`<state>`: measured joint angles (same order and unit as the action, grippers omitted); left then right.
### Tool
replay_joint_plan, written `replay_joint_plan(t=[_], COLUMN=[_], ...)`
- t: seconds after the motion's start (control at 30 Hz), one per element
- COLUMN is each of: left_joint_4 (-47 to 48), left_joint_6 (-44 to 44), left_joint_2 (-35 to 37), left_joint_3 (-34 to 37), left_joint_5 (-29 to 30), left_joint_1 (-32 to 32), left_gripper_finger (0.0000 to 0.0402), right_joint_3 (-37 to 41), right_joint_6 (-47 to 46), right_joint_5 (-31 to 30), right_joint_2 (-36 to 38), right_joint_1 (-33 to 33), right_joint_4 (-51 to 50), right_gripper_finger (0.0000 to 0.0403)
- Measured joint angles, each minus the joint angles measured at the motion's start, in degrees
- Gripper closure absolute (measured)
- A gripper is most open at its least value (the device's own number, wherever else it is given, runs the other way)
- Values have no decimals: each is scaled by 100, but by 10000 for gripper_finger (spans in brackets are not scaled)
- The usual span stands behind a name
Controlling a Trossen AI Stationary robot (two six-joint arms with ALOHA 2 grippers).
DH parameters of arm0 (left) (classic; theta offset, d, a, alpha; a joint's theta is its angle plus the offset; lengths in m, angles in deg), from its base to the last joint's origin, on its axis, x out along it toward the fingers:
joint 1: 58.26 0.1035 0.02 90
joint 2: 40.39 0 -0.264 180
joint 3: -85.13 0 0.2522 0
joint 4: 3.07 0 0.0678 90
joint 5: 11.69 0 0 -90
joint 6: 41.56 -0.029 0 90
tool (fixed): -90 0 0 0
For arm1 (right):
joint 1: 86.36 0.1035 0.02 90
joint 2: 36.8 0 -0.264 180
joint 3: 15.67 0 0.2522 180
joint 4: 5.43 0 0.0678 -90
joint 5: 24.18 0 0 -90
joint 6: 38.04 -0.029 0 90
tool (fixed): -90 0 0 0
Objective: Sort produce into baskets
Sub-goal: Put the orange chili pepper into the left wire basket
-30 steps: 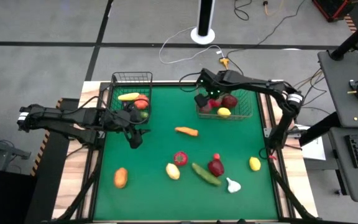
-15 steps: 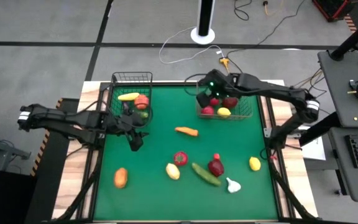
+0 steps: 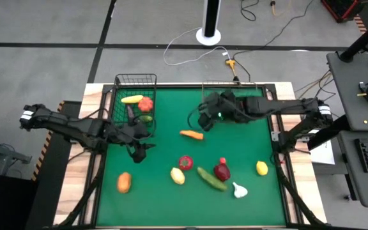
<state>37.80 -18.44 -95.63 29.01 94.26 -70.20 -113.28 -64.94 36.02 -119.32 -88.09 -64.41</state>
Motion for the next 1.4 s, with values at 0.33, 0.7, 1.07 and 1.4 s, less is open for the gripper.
replay_joint_plan(t=[0.33,0.7,1.07,1.4], left_joint_4=[-2239,-2382,-3000,-3018], left_joint_6=[-893,-2338,-3663,-4297], left_joint_2=[-129,-1558,-3061,-4512], left_joint_3=[411,35,-305,-1139], left_joint_5=[1,-1,-1392,-1493], left_joint_1=[-26,431,1554,1893], left_gripper_finger=[196,196,196,196], right_joint_3=[11,11,11,11], right_joint_6=[148,144,98,65], right_joint_5=[-608,-792,-788,-775], right_joint_2=[0,2,2,2], right_joint_1=[1059,1261,1261,1261], right_joint_4=[422,422,425,381], right_gripper_finger=[46,46,46,46])
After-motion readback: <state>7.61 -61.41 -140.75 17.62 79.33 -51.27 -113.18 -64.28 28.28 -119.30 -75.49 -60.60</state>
